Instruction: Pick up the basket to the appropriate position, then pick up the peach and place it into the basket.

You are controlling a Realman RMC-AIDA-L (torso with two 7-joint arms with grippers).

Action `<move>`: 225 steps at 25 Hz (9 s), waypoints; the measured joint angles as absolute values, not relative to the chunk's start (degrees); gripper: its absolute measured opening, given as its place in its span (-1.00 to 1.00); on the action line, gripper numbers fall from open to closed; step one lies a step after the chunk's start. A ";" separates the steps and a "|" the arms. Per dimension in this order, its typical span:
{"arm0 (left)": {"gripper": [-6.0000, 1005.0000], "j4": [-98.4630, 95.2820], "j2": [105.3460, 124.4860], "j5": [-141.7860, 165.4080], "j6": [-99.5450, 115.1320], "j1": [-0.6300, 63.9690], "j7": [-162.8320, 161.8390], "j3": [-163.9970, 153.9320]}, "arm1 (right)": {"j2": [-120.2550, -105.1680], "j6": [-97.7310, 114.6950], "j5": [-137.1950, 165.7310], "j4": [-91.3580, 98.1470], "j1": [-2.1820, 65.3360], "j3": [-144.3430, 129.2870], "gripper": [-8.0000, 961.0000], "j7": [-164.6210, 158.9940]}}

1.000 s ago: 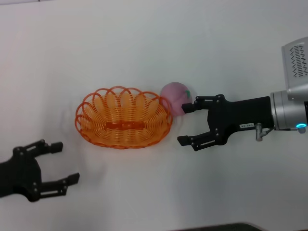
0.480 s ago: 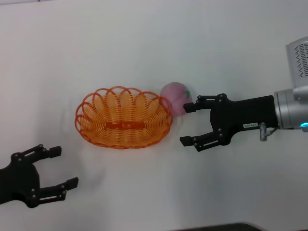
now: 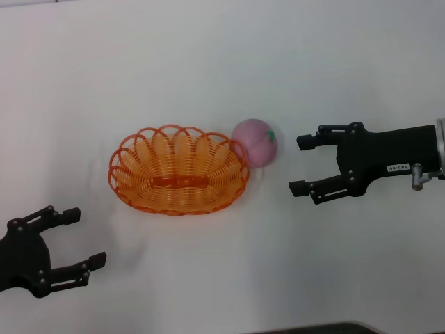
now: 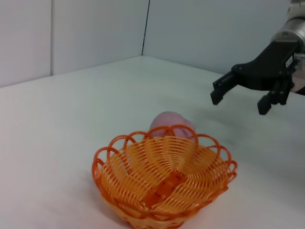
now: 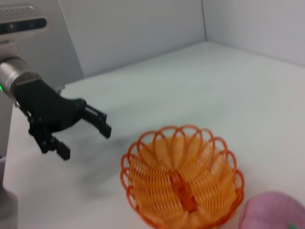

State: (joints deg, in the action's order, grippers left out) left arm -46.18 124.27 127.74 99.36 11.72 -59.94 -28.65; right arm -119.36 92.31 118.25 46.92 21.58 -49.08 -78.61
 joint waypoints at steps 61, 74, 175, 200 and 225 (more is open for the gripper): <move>0.77 -46.23 124.10 127.27 99.49 12.13 -59.98 -26.28 | -120.47 77.52 144.96 57.97 44.20 -85.10 0.64 -109.70; 0.77 -46.23 124.11 127.35 99.58 12.13 -60.03 -26.28 | -120.50 75.68 143.86 56.65 44.56 -85.51 0.63 -110.53; 0.76 -46.94 124.02 127.17 99.14 12.75 -60.47 -25.95 | -120.19 85.28 124.66 66.28 38.51 -79.54 -0.82 -106.07; 0.76 -47.02 124.02 127.18 99.44 12.74 -60.47 -25.75 | -120.23 73.10 119.27 56.04 39.82 -88.25 -0.36 -103.91; 0.74 -47.20 124.01 127.00 99.86 12.74 -60.47 -25.09 | -119.72 75.52 114.98 56.78 38.29 -84.91 0.96 -101.80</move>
State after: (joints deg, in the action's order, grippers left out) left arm -47.20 124.01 127.00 99.86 12.74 -60.47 -25.09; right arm -119.72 75.52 114.98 56.78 38.29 -84.91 -101.80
